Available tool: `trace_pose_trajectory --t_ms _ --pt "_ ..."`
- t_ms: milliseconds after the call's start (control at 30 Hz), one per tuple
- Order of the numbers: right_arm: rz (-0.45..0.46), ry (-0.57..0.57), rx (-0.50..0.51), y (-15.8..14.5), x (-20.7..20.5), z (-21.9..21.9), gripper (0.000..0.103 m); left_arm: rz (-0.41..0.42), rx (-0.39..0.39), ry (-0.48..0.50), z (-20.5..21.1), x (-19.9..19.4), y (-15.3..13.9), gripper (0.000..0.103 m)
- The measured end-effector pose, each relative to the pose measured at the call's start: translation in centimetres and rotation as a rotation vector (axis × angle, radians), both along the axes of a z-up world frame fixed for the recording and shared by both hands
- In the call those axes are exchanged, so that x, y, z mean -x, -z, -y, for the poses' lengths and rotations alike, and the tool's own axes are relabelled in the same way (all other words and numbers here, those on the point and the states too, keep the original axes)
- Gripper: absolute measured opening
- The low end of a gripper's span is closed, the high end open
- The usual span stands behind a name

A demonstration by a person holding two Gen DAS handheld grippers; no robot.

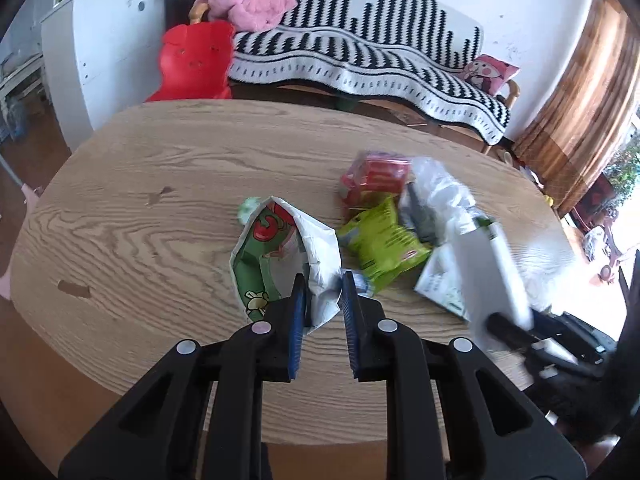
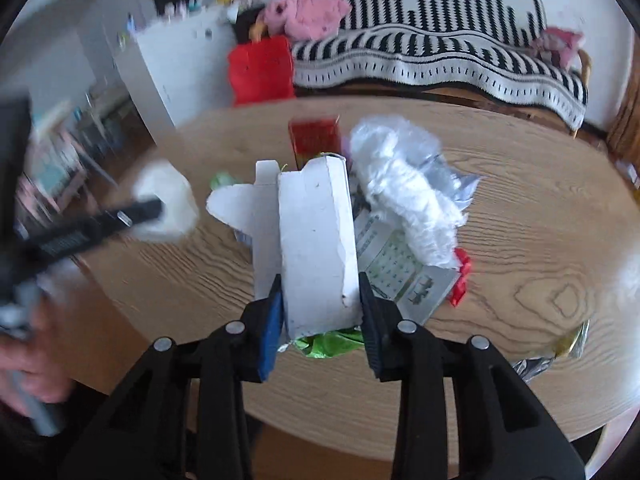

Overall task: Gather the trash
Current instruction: 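Grasp the white-green wrapper with the left tool while the right tool grasps the white paper box, then carry both items to the black bin and open both tools to drop them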

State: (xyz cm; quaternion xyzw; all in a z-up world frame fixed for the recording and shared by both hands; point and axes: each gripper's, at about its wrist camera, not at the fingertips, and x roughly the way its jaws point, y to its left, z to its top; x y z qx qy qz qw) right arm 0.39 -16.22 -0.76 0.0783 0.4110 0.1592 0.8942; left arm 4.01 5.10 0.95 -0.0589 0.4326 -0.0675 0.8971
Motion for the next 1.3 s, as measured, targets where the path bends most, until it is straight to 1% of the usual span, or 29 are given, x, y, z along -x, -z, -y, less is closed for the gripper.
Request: trace_pose_trajectory --t_ms 67,133,233,300,367,400,467,533,567,600,733,800,900,1000,1033,1167,1267,1300 --pt "0.025 0.057 -0.053 -1.2 0.6 3.6 0.035 0.003 -0.006 0.027 1.7 0.2 0.0 0.017" --pt "0.03 0.137 -0.073 -1.8 1.2 7.5 0.035 0.006 0.005 0.062 3.9 0.5 -0.1 0.017" --pt "0.032 0.253 -0.046 -2.0 2.7 13.1 0.035 0.023 0.006 0.124 7.6 1.1 -0.2 0.017" --pt "0.029 0.356 -0.003 -2.0 4.5 17.7 0.035 0.033 0.002 0.178 10.8 1.6 0.1 0.017" --pt "0.022 0.439 0.025 -1.5 6.6 21.5 0.035 0.032 0.015 0.253 14.6 2.5 0.5 0.017" --pt "0.016 0.483 0.041 -1.2 7.9 23.4 0.035 0.03 0.021 0.302 17.1 3.0 0.8 0.017" --pt "-0.003 0.59 0.079 -0.3 10.9 27.7 0.035 0.033 0.025 0.373 20.6 4.0 1.2 0.017" --pt "-0.026 0.675 0.098 1.0 13.7 31.4 0.035 0.034 0.036 0.465 25.1 5.6 1.7 0.017" --pt "-0.041 0.717 0.102 1.7 15.2 33.2 0.035 0.032 0.041 0.494 26.6 6.2 1.9 0.017" --pt "-0.053 0.745 0.104 2.3 16.7 34.3 0.035 0.026 0.058 0.545 29.0 7.2 2.3 0.017" --pt "-0.128 0.874 0.106 5.7 22.1 39.6 0.035 0.008 0.092 0.683 35.8 10.6 3.9 0.017" --pt "-0.162 0.913 0.094 7.1 24.6 41.4 0.035 -0.007 0.098 0.762 39.5 12.9 5.1 0.017" --pt "-0.211 0.947 0.088 9.0 27.5 43.4 0.035 -0.027 0.097 0.86 43.8 16.2 7.0 0.017" --pt "-0.27 0.966 0.055 11.2 29.7 45.2 0.035 -0.05 0.1 0.927 47.1 18.1 9.1 0.017" --pt "-0.285 0.972 0.049 11.7 30.2 45.5 0.035 -0.075 0.096 0.949 48.4 18.5 10.4 0.017" --pt "-0.306 0.966 0.035 12.2 30.6 45.2 0.035 -0.132 0.06 0.982 51.9 19.3 14.3 0.017" --pt "-0.321 0.953 0.036 12.5 30.8 44.7 0.035 -0.169 0.028 0.98 53.4 18.3 16.8 0.017" --pt "-0.329 0.951 0.033 12.5 30.1 44.9 0.035 -0.178 0.023 0.978 53.8 18.1 17.4 0.017"
